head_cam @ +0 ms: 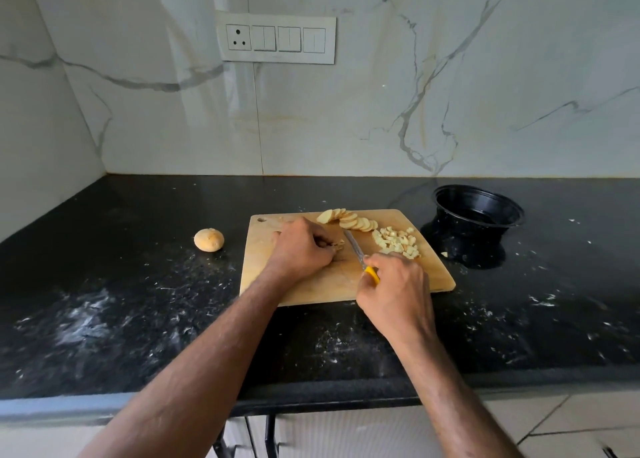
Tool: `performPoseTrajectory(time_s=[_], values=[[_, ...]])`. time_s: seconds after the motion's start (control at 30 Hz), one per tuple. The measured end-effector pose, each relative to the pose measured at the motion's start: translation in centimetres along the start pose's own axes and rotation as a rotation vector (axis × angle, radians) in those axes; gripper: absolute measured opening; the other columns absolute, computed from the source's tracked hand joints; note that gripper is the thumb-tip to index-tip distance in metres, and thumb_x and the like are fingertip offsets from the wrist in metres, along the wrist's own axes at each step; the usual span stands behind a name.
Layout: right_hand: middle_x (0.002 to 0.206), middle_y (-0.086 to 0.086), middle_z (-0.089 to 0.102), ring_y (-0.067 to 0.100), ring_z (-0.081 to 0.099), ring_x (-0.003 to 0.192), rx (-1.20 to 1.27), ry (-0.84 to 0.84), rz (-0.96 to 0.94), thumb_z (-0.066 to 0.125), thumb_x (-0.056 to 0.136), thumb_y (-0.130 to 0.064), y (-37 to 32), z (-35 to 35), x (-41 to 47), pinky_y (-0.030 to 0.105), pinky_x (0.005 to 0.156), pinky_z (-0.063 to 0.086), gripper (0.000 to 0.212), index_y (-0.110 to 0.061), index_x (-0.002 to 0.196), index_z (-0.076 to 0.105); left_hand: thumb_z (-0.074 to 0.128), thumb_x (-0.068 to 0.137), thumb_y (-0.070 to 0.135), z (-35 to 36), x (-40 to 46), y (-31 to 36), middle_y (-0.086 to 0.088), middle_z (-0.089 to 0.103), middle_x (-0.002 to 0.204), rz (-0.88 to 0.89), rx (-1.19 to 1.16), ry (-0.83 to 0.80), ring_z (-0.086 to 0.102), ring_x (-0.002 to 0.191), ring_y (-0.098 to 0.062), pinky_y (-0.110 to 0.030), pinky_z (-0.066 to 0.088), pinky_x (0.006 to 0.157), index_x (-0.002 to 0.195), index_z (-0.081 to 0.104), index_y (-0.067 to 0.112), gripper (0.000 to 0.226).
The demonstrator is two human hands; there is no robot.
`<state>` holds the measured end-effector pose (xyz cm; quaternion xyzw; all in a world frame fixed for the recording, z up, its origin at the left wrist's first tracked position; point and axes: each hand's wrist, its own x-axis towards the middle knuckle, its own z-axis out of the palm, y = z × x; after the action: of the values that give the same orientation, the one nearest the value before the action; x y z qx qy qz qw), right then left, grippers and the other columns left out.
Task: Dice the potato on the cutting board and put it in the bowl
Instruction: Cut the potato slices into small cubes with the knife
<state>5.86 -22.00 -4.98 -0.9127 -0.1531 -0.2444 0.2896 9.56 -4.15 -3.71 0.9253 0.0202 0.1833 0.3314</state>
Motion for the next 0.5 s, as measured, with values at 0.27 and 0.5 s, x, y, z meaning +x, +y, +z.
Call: performPoseTrajectory(time_s=[0.27,0.5], values=[[0.098,-0.001,0.073,0.016,0.067,0.082,-0.004,-0.008,-0.015,0.071,0.084,-0.017,0.0,-0.07,-0.06,0.036,0.076,0.06,0.028,-0.016,0.111,0.076,0.075,0.079,0.02,0.1,0.1,-0.04,0.016,0.075,0.084,0.026,0.007,-0.001,0.064,0.082,-0.002,-0.039,0.055,0.09,0.093,0.082,0.027,0.017],[0.099,-0.002,0.075,0.014,0.068,0.084,0.058,0.036,0.021,0.072,0.083,-0.014,0.08,-0.18,-0.12,0.036,0.076,0.061,0.027,-0.015,0.109,0.077,0.072,0.079,0.018,0.14,-0.65,0.49,0.019,0.066,0.071,0.023,0.067,0.037,0.06,0.072,-0.001,-0.024,0.046,0.074,0.087,0.081,0.023,0.014]])
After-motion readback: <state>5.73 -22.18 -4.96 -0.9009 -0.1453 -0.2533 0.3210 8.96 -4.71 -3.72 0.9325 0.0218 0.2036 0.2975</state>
